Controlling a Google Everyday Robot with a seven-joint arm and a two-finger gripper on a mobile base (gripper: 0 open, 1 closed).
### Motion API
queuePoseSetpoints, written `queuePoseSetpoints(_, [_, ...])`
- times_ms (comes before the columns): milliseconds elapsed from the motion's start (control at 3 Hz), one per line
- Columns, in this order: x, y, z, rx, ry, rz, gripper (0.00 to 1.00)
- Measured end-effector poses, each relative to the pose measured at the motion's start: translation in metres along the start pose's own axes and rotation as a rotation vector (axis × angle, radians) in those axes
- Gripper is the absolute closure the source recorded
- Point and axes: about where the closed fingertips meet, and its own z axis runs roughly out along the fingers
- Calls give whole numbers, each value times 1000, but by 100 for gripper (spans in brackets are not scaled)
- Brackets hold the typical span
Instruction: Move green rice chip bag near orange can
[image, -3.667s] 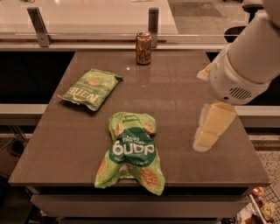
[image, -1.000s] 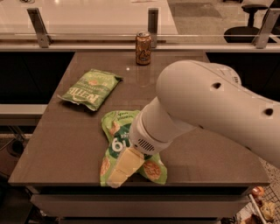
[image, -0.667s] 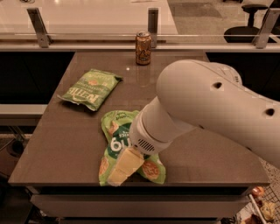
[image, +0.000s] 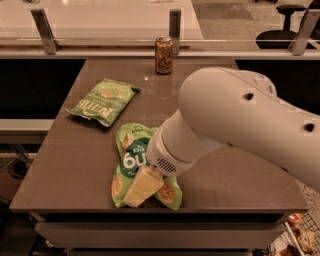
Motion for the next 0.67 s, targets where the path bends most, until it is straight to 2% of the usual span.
queuePoseSetpoints(333, [-1,1,-1,2,0,-2,100])
queuePoseSetpoints(667, [-1,1,-1,2,0,-2,100])
